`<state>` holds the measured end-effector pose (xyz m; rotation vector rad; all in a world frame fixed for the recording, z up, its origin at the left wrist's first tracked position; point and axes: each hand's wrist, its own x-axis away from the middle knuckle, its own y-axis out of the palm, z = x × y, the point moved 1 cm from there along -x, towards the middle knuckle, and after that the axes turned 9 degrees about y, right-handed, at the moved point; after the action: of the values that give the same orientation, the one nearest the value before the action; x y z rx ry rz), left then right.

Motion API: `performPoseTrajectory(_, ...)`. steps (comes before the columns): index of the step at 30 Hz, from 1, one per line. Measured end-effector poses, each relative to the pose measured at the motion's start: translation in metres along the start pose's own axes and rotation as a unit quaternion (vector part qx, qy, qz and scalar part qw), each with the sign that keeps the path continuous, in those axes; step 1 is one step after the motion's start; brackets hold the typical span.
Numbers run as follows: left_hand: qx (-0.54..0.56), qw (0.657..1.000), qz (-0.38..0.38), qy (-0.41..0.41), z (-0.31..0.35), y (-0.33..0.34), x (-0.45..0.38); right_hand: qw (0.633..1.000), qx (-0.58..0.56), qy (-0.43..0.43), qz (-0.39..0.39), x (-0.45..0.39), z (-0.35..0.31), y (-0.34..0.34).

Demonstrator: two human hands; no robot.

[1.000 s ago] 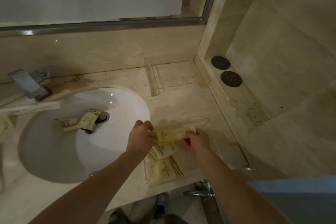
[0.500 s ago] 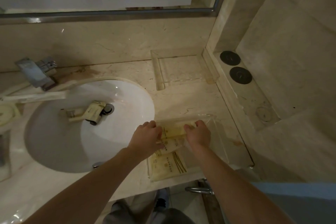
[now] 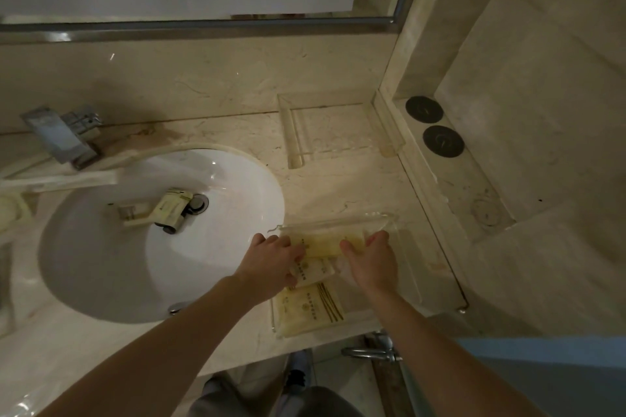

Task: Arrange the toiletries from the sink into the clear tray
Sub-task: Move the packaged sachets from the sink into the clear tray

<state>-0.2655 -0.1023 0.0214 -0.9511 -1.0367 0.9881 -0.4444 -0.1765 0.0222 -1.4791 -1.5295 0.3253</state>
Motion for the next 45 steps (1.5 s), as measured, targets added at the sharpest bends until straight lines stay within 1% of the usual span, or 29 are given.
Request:
performPoseTrajectory(2,0.007,1.000,0.001,0.000,-0.002,0.000,0.000,0.996,0.065,-0.023,-0.050,0.006,0.009,0.001)
performPoseTrajectory(5,0.010,1.000,0.002,-0.001,-0.003,0.000,0.000,0.979,0.154,-0.037,-0.132,0.014,0.015,0.005)
performPoseTrajectory(7,0.008,1.000,0.003,-0.002,-0.003,-0.001,0.000,0.966,0.188,-0.047,-0.169,0.020,0.011,0.003)
performPoseTrajectory(9,0.006,1.000,0.006,-0.001,-0.002,-0.001,0.000,0.957,0.190,-0.052,-0.211,0.023,0.006,0.001)
performPoseTrajectory(12,0.010,1.000,0.010,-0.002,-0.001,-0.002,0.002,0.950,0.147,-0.036,-0.272,0.025,0.004,0.005)
performPoseTrajectory(15,0.036,0.999,0.029,-0.002,0.001,-0.005,0.004,0.939,0.078,0.023,-0.334,0.027,0.005,0.007)
performPoseTrajectory(18,0.096,0.992,0.074,-0.019,0.001,-0.012,0.004,0.915,0.018,0.069,-0.397,0.023,0.007,0.000)
performPoseTrajectory(20,0.168,0.979,0.100,-0.051,0.000,-0.018,0.004,0.902,-0.053,0.083,-0.420,0.017,0.010,-0.007)
performPoseTrajectory(23,0.285,0.939,0.134,-0.136,0.000,-0.029,0.001,0.883,-0.193,0.095,-0.417,0.009,0.009,-0.019)
performPoseTrajectory(25,0.372,0.897,0.142,-0.192,0.001,-0.035,-0.004,0.873,-0.276,0.100,-0.390,0.010,0.004,-0.025)
performPoseTrajectory(26,0.430,0.865,0.139,-0.219,0.002,-0.037,-0.006,0.867,-0.309,0.101,-0.377,0.012,0.001,-0.026)
performPoseTrajectory(28,0.572,0.772,0.116,-0.253,0.005,-0.040,-0.010,0.859,-0.347,0.094,-0.365,0.018,-0.002,-0.022)
performPoseTrajectory(29,0.625,0.731,0.094,-0.257,0.008,-0.040,-0.010,0.857,-0.353,0.089,-0.365,0.020,-0.002,-0.017)
performPoseTrajectory(30,0.661,0.704,0.074,-0.249,0.011,-0.041,-0.011,0.855,-0.355,0.085,-0.368,0.022,-0.001,-0.013)
performPoseTrajectory(31,0.681,0.691,0.061,-0.234,0.014,-0.041,-0.011,0.854,-0.352,0.081,-0.374,0.025,0.000,-0.008)
performPoseTrajectory(32,0.681,0.697,0.057,-0.217,0.016,-0.040,-0.013,0.854,-0.342,0.079,-0.385,0.028,0.001,-0.005)
performPoseTrajectory(33,0.667,0.714,0.059,-0.204,0.017,-0.039,-0.014,0.856,-0.324,0.076,-0.397,0.030,0.002,-0.002)
performPoseTrajectory(34,0.642,0.739,0.062,-0.193,0.018,-0.038,-0.015,0.861,-0.303,0.071,-0.402,0.031,0.003,-0.001)
performPoseTrajectory(35,0.615,0.765,0.062,-0.182,0.017,-0.038,-0.016,0.873,-0.283,0.064,-0.391,0.031,0.004,-0.001)
performPoseTrajectory(37,0.552,0.818,0.044,-0.156,0.018,-0.038,-0.017,0.907,-0.264,0.053,-0.323,0.027,0.006,-0.004)
performPoseTrajectory(39,0.477,0.870,-0.003,-0.124,0.020,-0.037,-0.017,0.934,-0.252,0.044,-0.250,0.019,0.009,-0.008)
performPoseTrajectory(40,0.443,0.889,-0.035,-0.107,0.021,-0.035,-0.016,0.944,-0.230,0.034,-0.236,0.016,0.012,-0.009)
performPoseTrajectory(42,0.379,0.918,-0.082,-0.083,0.023,-0.029,-0.015,0.960,-0.133,-0.004,-0.244,0.012,0.019,-0.007)
performPoseTrajectory(43,0.345,0.932,-0.085,-0.076,0.023,-0.024,-0.014,0.965,-0.073,-0.023,-0.250,0.012,0.022,-0.004)
performPoseTrajectory(45,0.286,0.954,-0.061,-0.069,0.021,-0.016,-0.013,0.966,0.018,-0.047,-0.255,0.012,0.025,0.000)
